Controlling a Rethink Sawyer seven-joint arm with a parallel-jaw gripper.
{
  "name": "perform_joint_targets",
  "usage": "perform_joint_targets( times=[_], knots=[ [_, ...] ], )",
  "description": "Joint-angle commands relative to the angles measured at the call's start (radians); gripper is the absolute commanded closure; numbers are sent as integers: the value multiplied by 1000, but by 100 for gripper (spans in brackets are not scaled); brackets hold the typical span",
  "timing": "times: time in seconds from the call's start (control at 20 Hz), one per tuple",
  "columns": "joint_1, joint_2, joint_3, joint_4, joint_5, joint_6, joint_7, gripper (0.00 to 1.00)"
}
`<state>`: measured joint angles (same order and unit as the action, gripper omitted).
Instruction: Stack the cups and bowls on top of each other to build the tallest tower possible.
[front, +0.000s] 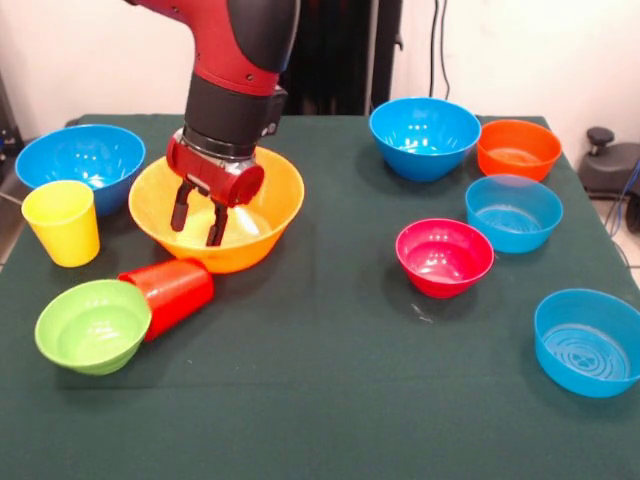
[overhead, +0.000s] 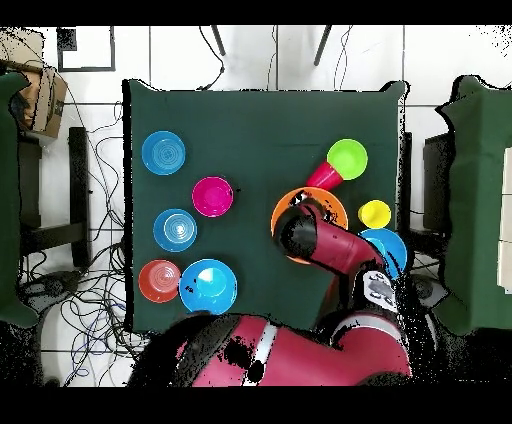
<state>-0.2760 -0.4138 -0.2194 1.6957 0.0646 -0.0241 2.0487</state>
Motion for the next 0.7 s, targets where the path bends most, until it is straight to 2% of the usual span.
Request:
perform_joint_targets(
  times=[0.05,0.5,0.6,0.7],
  knots=[
    [101,82,-25,-226,219,194,228,0],
    [194,183,-147,-412,377,333,305,0],
    [206,205,-170,-445,393,357,312,0],
    [204,193,-158,-426,376,343,279,0]
  ],
)
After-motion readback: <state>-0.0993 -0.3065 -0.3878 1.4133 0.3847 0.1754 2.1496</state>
